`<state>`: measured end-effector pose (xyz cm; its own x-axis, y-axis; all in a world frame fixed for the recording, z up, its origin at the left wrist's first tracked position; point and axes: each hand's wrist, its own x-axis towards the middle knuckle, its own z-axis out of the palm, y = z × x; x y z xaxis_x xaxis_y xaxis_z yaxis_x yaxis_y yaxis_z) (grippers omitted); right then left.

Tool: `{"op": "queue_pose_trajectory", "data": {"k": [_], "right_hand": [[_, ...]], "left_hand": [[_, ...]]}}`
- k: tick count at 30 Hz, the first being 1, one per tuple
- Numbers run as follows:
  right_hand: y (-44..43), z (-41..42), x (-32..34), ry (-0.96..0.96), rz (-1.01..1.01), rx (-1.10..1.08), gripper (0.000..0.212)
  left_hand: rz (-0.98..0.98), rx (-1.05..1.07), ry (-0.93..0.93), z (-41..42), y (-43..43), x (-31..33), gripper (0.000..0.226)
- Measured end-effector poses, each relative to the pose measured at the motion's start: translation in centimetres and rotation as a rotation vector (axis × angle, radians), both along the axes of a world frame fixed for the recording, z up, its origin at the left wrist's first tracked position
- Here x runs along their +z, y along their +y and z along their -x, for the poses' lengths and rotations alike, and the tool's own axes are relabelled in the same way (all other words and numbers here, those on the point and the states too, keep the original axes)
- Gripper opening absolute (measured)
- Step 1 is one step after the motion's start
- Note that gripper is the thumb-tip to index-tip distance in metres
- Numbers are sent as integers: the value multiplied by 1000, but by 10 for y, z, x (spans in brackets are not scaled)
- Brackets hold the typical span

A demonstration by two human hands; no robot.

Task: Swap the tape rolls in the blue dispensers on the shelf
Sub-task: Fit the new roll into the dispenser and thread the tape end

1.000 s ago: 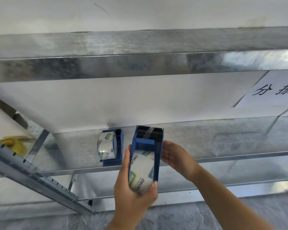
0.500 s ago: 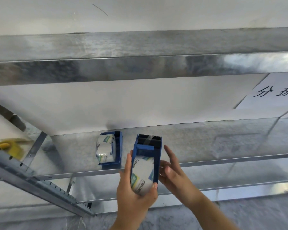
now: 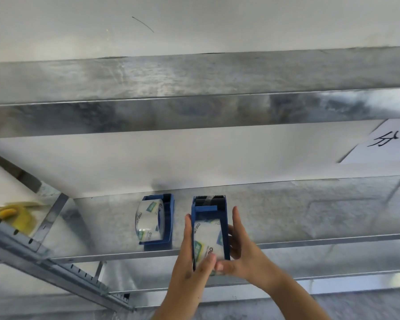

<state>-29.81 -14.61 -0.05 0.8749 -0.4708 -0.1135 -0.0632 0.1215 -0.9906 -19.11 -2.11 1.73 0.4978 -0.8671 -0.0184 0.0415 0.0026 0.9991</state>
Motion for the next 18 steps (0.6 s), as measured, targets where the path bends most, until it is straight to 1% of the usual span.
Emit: {"op": "queue_pose_trajectory", "data": {"k": [1,4,5,6,8,10,11,14,15,16,17,18], "right_hand": [[-3,-1,1,-6,-16,-2,133],[-14,-8,6,8,18,33,92],[-17,-11,8,18,28,42,82],[-22,-15,8,24,27,48,75],[-31,-23,0,32,27,50,66],[-39,-32,-9,94,40,7,63],[-42,-36,-14,128,47,-20,63],[-49,-46,-33,128,66,-31,70],[-50,-47,-35,106,71,-22,71],[-52,-50,-36,90,68,-17,71],[-54,-51,-36,81,63,-15,71],[-57,-53,-35,78,60,-21,70]], "left_hand": [[-23,-37,-13,-5,-2,-1,85],[-91,-92,-86,-18,-13,-7,92],[-105,-103,-89,-21,-19,-11,92],[-118,-102,-72,-23,-25,-15,91],[-126,-79,12,-31,-39,-28,79],[-158,-65,58,-36,-48,-36,70],[-176,-57,65,-37,-51,-35,72],[-218,-32,63,-39,-60,-31,99],[-231,-35,62,-41,-62,-31,106],[-248,-38,64,-43,-65,-31,108],[-265,-43,63,-44,-69,-32,105],[-271,-46,68,-44,-71,-31,95]]}}
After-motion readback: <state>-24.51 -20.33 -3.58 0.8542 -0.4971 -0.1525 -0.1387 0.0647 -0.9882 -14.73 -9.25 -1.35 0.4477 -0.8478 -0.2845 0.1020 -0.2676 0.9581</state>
